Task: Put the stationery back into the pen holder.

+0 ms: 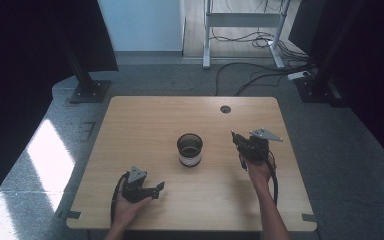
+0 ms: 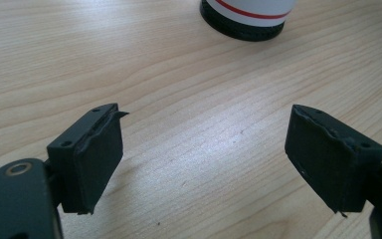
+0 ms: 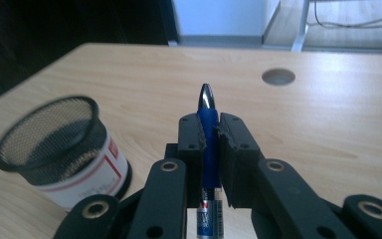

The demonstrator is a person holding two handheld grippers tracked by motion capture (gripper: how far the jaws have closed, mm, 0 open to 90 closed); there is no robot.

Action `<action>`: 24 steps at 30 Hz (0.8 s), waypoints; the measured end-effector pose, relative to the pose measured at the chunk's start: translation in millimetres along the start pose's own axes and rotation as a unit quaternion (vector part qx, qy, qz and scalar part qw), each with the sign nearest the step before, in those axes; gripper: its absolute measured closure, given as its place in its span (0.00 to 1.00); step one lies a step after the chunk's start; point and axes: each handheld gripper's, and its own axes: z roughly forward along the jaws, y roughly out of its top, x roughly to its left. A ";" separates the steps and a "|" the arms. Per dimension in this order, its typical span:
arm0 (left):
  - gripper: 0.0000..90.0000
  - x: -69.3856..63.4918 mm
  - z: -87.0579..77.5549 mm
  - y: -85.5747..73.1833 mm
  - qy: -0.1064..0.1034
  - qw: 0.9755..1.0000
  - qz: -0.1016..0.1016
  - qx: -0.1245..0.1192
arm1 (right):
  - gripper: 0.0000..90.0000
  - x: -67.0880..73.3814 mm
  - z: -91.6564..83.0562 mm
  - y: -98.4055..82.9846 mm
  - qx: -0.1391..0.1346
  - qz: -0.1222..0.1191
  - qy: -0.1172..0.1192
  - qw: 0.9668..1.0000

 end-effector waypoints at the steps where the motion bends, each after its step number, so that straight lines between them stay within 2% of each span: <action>1: 0.17 -0.3 0.3 -0.2 0.000 1.000 0.000 0.000 | 0.88 0.2 -1.2 1.2 -0.005 0.002 0.002 1.000; 8: 0.17 -1.0 0.1 -0.4 -0.002 1.000 0.000 0.000 | 0.88 7.1 -9.8 10.3 -0.038 0.015 0.022 0.999; 13: 0.17 -1.8 0.8 -0.5 -0.003 1.000 0.003 0.002 | 0.88 18.7 -13.7 19.5 -0.055 -0.006 0.034 0.998; 24: 0.17 -1.5 0.9 -0.9 -0.005 1.000 0.004 0.005 | 0.88 42.5 -8.6 42.0 -0.069 -0.024 0.048 0.996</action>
